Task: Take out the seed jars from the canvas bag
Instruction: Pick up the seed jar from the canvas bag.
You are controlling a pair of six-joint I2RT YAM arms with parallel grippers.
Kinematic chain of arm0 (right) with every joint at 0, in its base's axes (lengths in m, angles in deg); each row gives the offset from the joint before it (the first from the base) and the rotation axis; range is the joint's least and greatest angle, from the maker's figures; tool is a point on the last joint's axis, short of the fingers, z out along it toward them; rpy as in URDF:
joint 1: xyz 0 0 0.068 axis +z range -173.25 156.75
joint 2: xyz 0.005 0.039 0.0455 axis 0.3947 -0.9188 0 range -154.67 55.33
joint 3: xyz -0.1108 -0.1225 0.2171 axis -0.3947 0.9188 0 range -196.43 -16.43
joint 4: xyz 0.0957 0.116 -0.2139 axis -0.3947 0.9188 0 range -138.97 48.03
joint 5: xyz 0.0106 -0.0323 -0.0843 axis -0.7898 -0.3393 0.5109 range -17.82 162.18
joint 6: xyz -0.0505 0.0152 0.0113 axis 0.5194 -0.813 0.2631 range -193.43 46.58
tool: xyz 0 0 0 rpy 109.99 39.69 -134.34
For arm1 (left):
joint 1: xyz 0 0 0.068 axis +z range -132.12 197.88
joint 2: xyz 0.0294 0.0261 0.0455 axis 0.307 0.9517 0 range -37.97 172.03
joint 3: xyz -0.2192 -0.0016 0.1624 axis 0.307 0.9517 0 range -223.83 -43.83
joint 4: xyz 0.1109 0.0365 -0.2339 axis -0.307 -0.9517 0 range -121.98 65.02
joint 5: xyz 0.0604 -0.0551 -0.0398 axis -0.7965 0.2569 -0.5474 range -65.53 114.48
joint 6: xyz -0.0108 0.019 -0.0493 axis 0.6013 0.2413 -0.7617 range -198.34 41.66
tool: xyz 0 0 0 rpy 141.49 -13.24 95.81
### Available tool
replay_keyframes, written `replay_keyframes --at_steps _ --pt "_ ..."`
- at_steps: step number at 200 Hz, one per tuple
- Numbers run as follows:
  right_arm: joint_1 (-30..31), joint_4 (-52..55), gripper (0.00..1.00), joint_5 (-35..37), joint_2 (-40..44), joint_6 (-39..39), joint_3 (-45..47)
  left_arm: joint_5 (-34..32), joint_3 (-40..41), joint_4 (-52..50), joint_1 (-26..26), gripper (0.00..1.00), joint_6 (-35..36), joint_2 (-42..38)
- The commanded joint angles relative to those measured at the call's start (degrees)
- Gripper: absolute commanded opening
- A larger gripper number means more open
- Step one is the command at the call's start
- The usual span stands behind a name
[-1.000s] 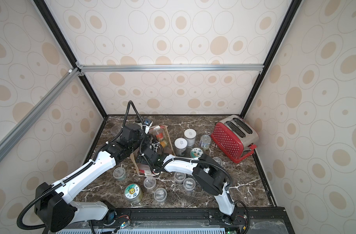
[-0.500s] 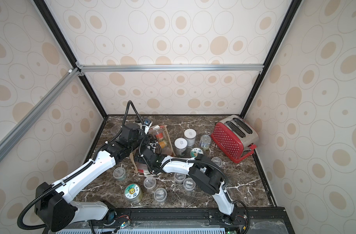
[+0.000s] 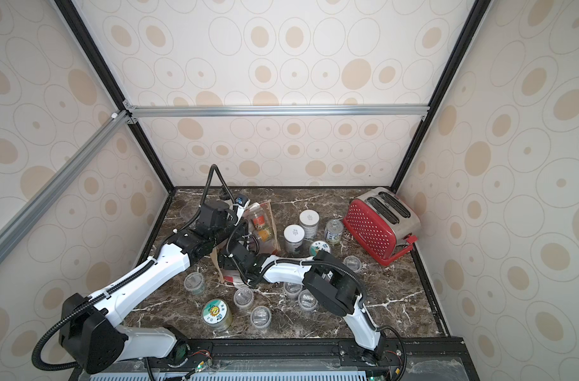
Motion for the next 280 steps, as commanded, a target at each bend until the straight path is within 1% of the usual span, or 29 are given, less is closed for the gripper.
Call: replay_keyframes --at_steps 1,13,23,32,78,118,172,233,280 --pt "-4.40 10.77 0.83 -1.83 -5.03 0.00 1.75 9.16 -3.41 -3.16 -1.98 0.00 -2.04 -4.38" --pt "-4.68 11.33 0.78 -1.68 -3.68 0.23 1.75 8.20 -3.06 -2.85 -1.96 0.00 -2.04 -4.72" --pt "-4.74 11.51 0.70 -1.30 -2.15 0.58 1.85 7.21 -2.70 -2.54 -1.98 0.00 -2.04 -5.06" --pt "-4.78 11.41 0.68 -1.17 -0.82 1.04 2.16 6.36 -2.37 -2.32 -1.99 0.00 -1.99 -5.30" --pt "-4.85 10.27 0.67 -0.25 5.75 2.94 3.66 3.19 -0.61 -0.74 -1.96 0.00 -1.79 -6.22" --pt "-4.84 6.01 0.65 -0.03 11.71 3.30 8.46 1.48 0.62 0.05 -1.93 0.00 -1.67 -6.66" --pt "-5.00 5.56 0.65 -0.42 17.72 3.62 10.86 -1.51 0.82 0.80 -1.97 0.00 -2.13 -6.23" --pt "-5.08 10.48 0.64 -3.58 25.25 6.23 10.47 -5.54 -1.19 -0.46 -1.97 0.00 -2.57 -3.81" --pt "-5.09 21.63 0.63 -9.02 32.72 10.03 8.87 -7.68 -2.97 -0.26 -1.42 0.00 -3.27 -2.49"
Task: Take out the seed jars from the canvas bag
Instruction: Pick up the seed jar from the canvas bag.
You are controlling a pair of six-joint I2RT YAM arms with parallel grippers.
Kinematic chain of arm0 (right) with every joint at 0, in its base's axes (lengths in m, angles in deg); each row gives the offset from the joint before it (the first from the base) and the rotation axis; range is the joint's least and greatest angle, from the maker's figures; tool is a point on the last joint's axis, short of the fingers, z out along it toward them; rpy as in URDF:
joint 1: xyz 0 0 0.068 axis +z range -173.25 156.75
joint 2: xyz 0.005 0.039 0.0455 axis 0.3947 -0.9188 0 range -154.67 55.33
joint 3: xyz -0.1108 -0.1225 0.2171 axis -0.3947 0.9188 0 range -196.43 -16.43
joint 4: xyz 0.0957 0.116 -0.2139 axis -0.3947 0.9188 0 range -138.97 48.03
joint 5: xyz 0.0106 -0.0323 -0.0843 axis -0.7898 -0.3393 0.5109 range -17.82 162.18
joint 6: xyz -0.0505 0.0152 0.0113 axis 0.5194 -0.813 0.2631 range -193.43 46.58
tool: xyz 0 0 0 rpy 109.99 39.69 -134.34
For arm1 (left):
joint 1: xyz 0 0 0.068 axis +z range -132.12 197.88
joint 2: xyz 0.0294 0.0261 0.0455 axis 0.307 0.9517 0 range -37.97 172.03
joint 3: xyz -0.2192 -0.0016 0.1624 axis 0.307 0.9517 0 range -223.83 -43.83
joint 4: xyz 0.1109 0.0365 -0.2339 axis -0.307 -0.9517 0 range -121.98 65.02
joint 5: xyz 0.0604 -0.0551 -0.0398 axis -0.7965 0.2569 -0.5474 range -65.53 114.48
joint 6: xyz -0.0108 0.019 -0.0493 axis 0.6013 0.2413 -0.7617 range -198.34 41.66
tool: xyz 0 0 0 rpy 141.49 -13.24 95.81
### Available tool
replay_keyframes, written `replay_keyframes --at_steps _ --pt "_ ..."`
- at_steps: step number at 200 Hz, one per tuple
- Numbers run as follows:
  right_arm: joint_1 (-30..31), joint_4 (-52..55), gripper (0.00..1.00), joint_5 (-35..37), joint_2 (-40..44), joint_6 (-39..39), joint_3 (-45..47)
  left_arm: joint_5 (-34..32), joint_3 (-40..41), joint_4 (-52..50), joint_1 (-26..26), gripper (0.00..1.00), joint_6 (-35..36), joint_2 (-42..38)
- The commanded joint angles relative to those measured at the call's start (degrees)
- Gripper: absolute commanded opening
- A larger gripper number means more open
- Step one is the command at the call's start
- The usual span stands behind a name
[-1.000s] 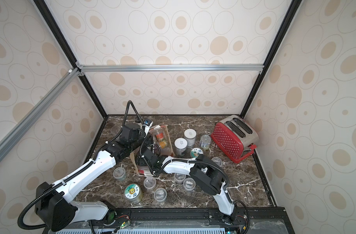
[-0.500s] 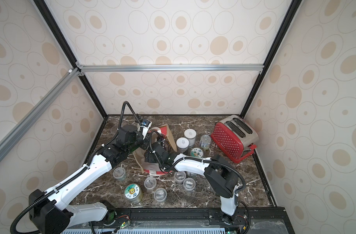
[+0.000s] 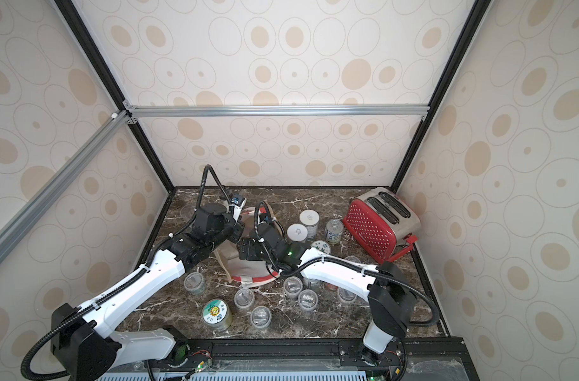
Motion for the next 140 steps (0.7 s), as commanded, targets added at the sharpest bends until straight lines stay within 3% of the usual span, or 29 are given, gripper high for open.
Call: replay_keyframes --at_steps 1,79,140 --pt "-0.35 6.57 0.63 -3.11 4.67 2.96 -1.62 -2.29 -3.75 -0.97 0.21 0.00 -0.84 0.64" --pt "-0.35 27.29 0.62 -4.69 25.66 7.03 2.54 -1.98 -6.73 -1.43 2.99 0.00 0.63 2.65" --pt "-0.35 52.60 0.61 -3.01 35.75 5.68 1.66 0.34 -7.73 -1.51 4.39 0.00 0.97 2.81"
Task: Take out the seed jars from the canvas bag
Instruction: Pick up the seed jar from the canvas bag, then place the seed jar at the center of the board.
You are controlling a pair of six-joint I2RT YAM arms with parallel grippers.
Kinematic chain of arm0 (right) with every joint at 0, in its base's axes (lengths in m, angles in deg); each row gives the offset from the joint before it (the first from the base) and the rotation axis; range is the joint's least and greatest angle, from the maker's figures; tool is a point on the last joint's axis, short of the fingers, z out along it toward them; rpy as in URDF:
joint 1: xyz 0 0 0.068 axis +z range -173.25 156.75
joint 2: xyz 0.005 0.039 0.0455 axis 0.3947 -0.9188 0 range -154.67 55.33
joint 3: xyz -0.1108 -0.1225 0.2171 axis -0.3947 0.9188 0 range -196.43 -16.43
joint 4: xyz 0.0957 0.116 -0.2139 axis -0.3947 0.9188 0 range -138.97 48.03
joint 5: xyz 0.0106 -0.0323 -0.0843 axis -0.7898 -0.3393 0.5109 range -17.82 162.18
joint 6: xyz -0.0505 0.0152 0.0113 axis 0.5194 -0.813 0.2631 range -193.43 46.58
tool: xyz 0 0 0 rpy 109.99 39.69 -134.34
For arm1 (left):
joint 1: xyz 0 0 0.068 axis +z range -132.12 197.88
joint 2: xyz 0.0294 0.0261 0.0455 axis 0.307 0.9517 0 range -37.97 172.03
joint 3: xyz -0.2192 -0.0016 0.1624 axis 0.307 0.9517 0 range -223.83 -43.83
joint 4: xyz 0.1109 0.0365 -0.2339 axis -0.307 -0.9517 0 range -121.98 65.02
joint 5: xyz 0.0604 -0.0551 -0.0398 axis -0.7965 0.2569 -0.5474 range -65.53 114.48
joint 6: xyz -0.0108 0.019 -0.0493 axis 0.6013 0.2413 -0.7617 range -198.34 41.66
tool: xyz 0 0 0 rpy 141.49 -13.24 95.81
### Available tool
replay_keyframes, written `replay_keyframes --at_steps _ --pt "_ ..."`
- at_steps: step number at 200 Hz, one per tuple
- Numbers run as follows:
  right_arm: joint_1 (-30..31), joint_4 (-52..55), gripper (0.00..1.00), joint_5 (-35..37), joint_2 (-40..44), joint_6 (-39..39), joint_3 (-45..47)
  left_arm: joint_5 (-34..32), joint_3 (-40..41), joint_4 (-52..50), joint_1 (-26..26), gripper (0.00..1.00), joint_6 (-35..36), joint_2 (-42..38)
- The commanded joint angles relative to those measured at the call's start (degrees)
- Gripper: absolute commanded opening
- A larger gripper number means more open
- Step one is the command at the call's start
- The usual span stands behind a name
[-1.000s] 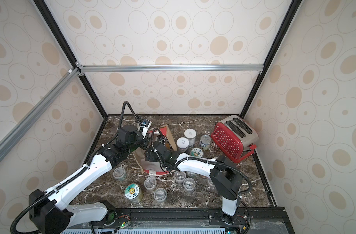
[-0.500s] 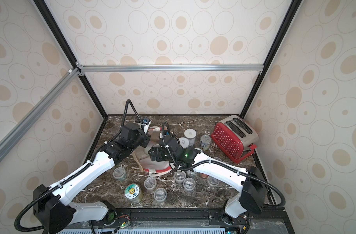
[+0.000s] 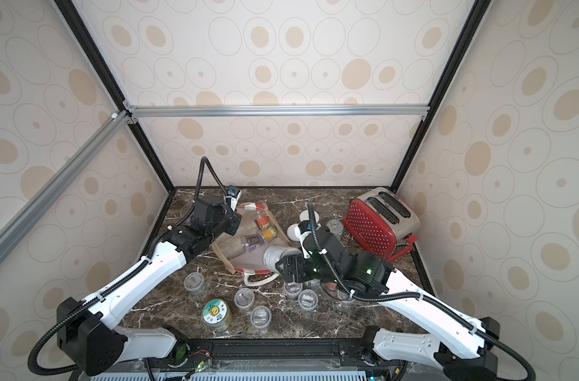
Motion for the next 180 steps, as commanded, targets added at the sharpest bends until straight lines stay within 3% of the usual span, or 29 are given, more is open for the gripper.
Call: replay_keyframes --at_steps 1,51,76,180 --pt "-0.31 14.74 0.61 1.53 3.13 -0.55 -0.23 0.99 -3.35 0.23 0.46 0.00 0.96 -0.21" --pt "-0.26 36.71 0.61 9.60 7.23 -6.99 -2.84 1.68 -2.90 0.40 0.49 0.00 1.01 -0.56" --pt "-0.23 42.55 0.61 12.82 6.97 -10.46 -0.60 1.95 -2.82 0.72 0.52 0.00 1.33 -0.65" --pt "-0.31 32.64 0.62 3.83 4.69 -11.76 14.01 5.42 -4.93 0.10 0.56 0.00 4.06 -0.82"
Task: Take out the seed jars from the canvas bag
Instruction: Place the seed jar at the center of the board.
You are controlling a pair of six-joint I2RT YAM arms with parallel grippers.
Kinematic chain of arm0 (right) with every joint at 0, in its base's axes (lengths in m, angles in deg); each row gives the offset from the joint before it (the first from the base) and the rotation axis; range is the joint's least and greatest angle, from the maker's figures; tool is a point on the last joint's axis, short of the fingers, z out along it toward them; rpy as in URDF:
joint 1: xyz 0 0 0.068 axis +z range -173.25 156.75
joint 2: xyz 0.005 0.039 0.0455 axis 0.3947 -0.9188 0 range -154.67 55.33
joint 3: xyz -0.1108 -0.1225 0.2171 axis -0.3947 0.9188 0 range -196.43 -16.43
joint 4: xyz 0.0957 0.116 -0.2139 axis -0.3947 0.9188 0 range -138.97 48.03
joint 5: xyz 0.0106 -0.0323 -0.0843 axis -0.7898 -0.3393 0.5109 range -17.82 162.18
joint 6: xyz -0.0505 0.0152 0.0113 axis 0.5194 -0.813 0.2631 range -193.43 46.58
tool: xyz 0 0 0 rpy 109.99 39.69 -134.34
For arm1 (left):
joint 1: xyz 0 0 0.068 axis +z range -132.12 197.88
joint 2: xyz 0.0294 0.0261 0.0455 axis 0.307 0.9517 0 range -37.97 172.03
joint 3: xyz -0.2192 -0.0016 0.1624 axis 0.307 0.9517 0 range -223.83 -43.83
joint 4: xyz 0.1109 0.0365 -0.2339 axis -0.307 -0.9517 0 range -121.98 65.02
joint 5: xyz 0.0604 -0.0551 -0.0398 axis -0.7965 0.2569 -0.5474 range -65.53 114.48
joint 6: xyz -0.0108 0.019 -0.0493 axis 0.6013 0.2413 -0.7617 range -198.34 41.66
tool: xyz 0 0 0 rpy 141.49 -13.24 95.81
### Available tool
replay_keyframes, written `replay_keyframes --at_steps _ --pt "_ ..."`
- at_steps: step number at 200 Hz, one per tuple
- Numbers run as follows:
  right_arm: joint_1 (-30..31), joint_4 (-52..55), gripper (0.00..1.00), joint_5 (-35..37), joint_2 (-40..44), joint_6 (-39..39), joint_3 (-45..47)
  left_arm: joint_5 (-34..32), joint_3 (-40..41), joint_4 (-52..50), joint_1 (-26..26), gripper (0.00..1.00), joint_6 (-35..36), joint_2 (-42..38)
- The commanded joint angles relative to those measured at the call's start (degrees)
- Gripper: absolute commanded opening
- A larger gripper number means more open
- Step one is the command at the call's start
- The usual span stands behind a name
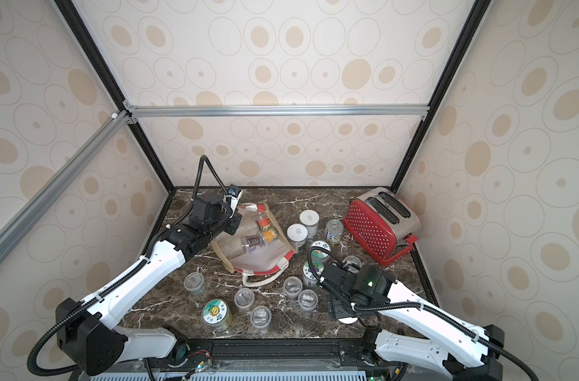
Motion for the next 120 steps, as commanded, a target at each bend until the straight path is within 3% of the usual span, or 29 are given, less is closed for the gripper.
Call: replay_keyframes --at_steps 1,63,120 --pt "-0.26 -2.00 0.62 -1.69 -0.25 -0.59 1.24 2.28 -3.69 1.30 0.28 0.00 2.03 -0.88" --pt "-0.26 -9.23 0.62 -4.77 -1.66 -0.19 5.29 4.81 -3.79 1.70 0.27 0.00 2.09 -1.49" --pt "-0.70 -16.17 0.65 0.09 -6.45 -0.65 8.84 7.32 1.91 6.27 0.26 0.00 2.85 -7.66"
